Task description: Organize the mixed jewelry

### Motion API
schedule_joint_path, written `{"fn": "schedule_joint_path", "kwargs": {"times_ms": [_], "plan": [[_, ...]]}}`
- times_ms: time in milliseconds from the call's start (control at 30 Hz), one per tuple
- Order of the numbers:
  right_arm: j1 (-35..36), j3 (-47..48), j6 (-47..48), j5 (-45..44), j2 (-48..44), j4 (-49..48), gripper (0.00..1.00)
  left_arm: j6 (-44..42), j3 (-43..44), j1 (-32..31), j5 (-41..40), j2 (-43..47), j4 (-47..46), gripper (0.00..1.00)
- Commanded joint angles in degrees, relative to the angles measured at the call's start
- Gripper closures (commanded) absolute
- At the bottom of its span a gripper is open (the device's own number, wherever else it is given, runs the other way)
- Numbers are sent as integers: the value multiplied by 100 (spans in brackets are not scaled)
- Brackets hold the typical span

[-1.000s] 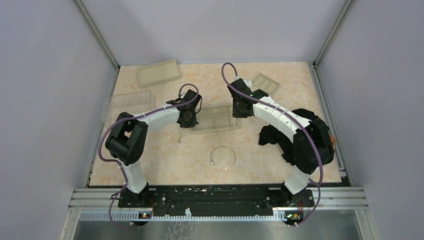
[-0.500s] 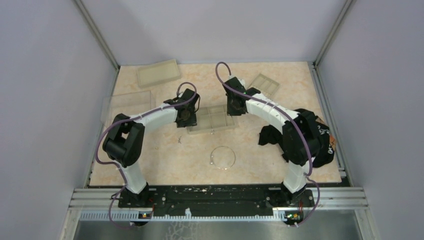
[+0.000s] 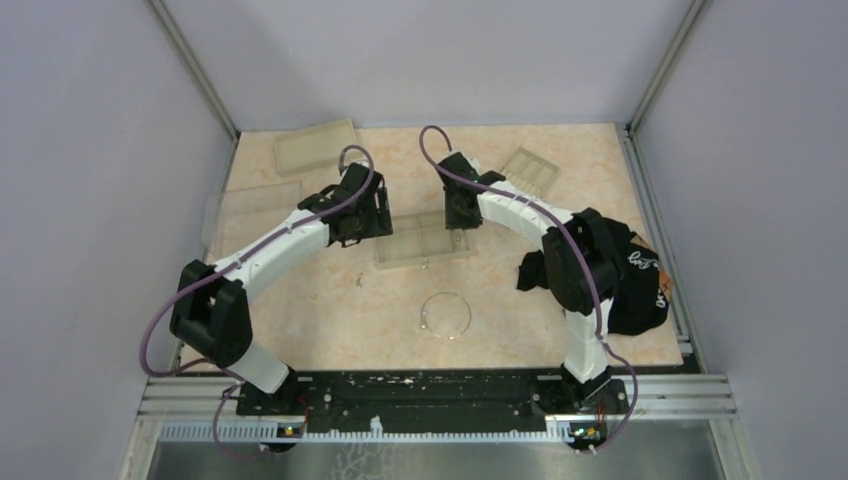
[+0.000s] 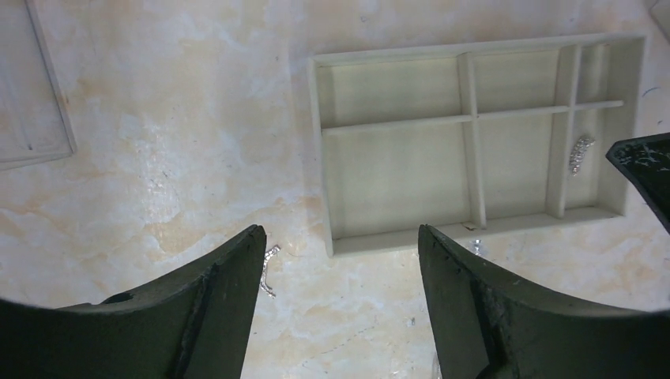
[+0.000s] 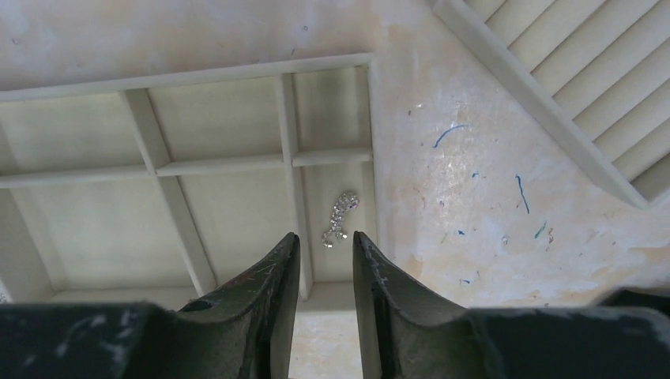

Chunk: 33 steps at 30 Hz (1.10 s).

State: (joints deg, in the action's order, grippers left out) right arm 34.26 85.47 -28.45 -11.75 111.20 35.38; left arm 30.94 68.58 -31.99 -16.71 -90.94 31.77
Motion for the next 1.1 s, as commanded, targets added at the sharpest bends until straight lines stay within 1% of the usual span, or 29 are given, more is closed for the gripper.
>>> {"fn": "schedule_joint_path", "kwargs": {"times_ms": [0,133,233,333,467,533,600,633,733,833,867,967,1067], "plan": [[-3,441,132,-134,-45,-28,68,-186,188,19,-69,314,62,22],[-47,351,93,-285,-483,-75,69,-244,21,22,-280,530,260,22],[-103,-140,12,-335,-1098,-387,68,-162,-523,10,-471,754,441,22],[-176,-593,-102,-353,-1584,-500,67,-158,-1194,-7,-311,974,362,23],[-187,-925,-133,-422,-1957,-510,67,-199,-1730,-25,104,1106,-15,30],[-192,-974,-132,-457,-2004,-509,67,-282,-1856,-39,188,1078,-321,34],[-192,-919,-127,-468,-1958,-478,68,-352,-1916,-41,192,929,-499,35],[-192,-869,-133,-463,-1892,-448,68,-322,-1901,-44,144,817,-524,36],[-192,-733,-165,-433,-1766,-358,68,-201,-1896,-44,58,477,-555,42],[-194,-731,-208,-393,-1757,-383,69,-157,-2047,-35,130,378,-764,47],[-192,-743,-213,-370,-1745,-401,70,-119,-2080,-22,95,349,-807,48],[-193,-766,-240,-363,-1733,-391,72,-26,-2100,44,41,207,-817,52],[-192,-803,-241,-364,-1727,-390,73,-2,-2150,143,158,125,-926,60]]}}
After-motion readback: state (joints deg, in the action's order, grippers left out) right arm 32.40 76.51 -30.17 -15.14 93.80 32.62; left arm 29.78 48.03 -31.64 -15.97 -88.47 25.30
